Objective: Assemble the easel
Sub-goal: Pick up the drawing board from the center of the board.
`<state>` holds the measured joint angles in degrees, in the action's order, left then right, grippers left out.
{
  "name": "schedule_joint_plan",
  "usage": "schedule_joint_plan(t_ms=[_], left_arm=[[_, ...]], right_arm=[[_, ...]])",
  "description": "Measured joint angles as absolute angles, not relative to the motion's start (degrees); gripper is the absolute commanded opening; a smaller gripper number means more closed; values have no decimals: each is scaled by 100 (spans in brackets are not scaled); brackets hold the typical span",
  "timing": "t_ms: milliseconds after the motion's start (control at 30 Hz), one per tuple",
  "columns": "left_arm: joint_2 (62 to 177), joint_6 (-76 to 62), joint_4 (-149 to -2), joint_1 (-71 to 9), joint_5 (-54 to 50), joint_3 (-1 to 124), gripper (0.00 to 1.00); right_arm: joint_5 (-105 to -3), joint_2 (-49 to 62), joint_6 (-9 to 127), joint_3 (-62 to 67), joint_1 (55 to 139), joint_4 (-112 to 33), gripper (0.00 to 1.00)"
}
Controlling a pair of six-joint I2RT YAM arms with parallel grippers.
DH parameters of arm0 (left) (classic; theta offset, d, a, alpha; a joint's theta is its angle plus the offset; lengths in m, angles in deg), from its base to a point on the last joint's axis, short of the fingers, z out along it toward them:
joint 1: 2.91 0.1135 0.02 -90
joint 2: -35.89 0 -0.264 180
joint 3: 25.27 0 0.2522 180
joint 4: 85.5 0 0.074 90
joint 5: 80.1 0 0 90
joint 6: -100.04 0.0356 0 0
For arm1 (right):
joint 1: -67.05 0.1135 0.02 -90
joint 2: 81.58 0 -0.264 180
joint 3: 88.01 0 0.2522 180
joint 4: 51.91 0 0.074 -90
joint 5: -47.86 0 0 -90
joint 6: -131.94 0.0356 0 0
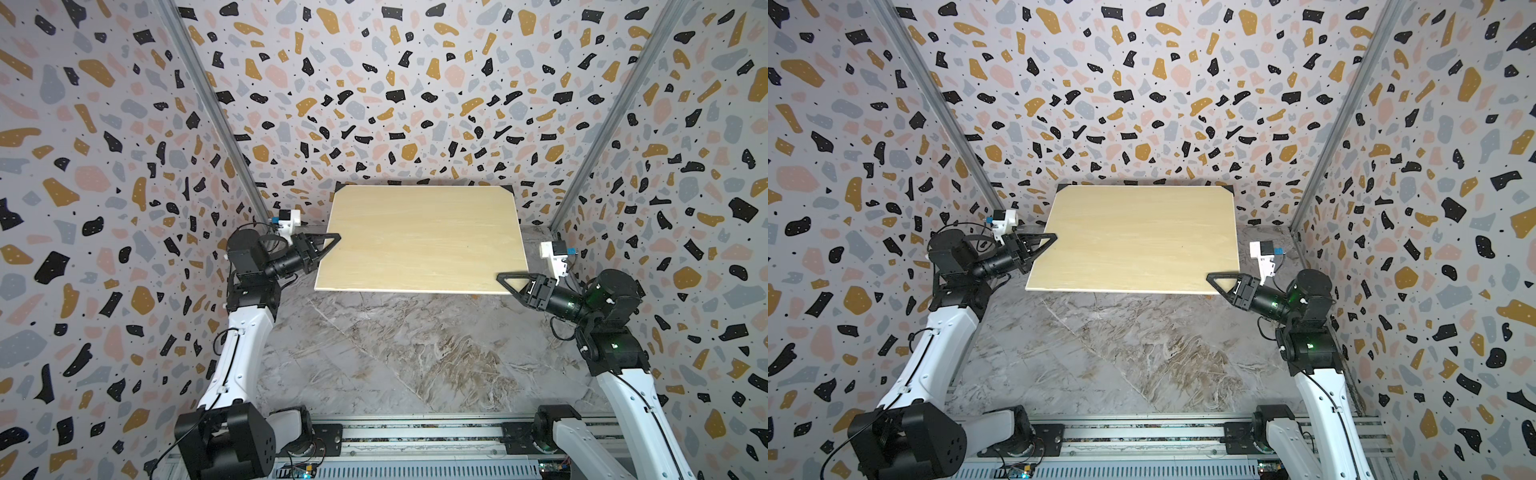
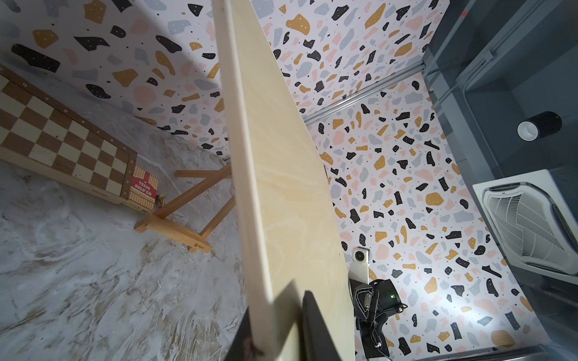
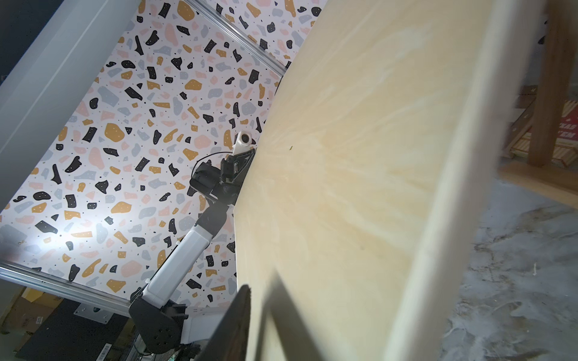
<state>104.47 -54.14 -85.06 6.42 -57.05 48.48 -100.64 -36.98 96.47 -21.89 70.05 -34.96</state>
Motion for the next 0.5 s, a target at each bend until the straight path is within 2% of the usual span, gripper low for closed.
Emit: schedule_joint_plan(t_ms=[500], left_arm=[[10388,-5261,-8578,744,-5771,4848,0]], right_arm=[[-9751,-3641,9303,-1938,7001,-3199,40]])
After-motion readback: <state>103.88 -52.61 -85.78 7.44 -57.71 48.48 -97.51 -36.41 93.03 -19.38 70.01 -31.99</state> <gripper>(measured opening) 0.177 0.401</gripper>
